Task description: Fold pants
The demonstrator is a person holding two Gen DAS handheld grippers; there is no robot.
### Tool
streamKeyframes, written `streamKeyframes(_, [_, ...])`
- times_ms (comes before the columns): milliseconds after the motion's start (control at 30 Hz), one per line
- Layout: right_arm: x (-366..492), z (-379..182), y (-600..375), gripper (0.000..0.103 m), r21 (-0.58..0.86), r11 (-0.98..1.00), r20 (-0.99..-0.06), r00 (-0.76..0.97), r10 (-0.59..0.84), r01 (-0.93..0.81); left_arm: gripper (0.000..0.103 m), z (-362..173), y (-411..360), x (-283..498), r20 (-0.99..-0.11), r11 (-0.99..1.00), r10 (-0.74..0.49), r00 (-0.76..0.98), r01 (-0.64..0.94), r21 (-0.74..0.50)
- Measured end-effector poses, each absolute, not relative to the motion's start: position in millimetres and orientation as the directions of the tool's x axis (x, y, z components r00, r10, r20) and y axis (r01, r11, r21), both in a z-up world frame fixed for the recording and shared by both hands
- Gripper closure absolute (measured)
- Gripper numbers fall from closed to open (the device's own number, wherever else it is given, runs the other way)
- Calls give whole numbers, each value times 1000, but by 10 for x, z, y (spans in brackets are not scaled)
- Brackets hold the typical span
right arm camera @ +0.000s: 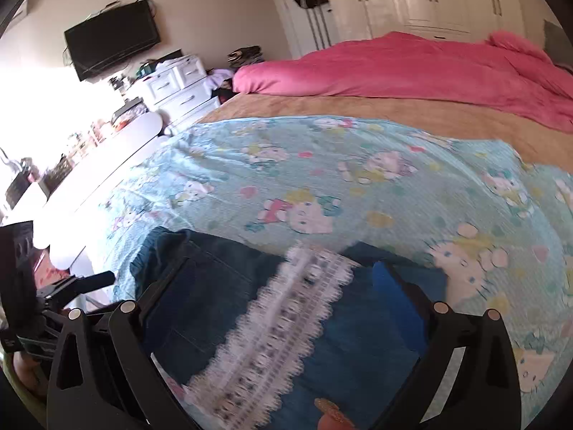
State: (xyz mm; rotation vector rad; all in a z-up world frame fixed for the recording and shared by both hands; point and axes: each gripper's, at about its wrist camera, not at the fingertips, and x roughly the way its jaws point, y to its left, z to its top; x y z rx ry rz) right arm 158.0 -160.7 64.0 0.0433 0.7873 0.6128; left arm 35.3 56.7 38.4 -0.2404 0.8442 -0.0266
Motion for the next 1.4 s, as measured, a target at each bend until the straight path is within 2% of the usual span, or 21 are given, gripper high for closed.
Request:
streamKeyframes(300, [1675, 669, -946, 5, 208, 772, -719, 441, 537, -601, 10, 125, 941, 297, -767, 933, -156, 623, -162, -322])
streamKeyframes(567, [1835, 532, -424, 5, 237, 712, -784, 303, 542, -661, 10, -139, 1057, 254, -758, 858, -269, 594, -210, -469])
streamKeyframes(833, [1968, 412, 72, 5, 249, 630, -830, 173, 530, -735, 10, -244, 1039, 245, -743, 837, -290, 603, -217, -503])
streamKeyframes(900, [1997, 338, 204, 5, 240, 615, -847, 148, 511, -751, 17, -253, 1019, 254, -747, 843, -278, 604, -221, -491])
streamKeyframes(967, [2026, 264, 313, 5, 220, 609, -861, 141, 488, -762, 32, -260, 1005, 273, -751, 849, -268, 603, -220, -480])
streamKeyframes(1000, [2048, 224, 364, 5, 219, 606, -867, 133, 481, -765, 33, -266, 1003, 306, -754, 852, -263, 601, -222, -474])
streamKeyframes(1233, [2145, -44, 620, 5, 294, 578, -881, 19, 473, -761, 36, -282, 1020, 315, -753, 849, -265, 602, -224, -478])
streamKeyframes(1367, [2157, -151, 701, 5, 290, 584, -881, 27, 473, -758, 36, -278, 1054, 305, -749, 843, -271, 604, -226, -487])
streamKeyframes(1400, [2146, -179, 717, 15, 296, 578, -877, 24, 480, -760, 36, -285, 1068, 318, -749, 843, -272, 605, -226, -489])
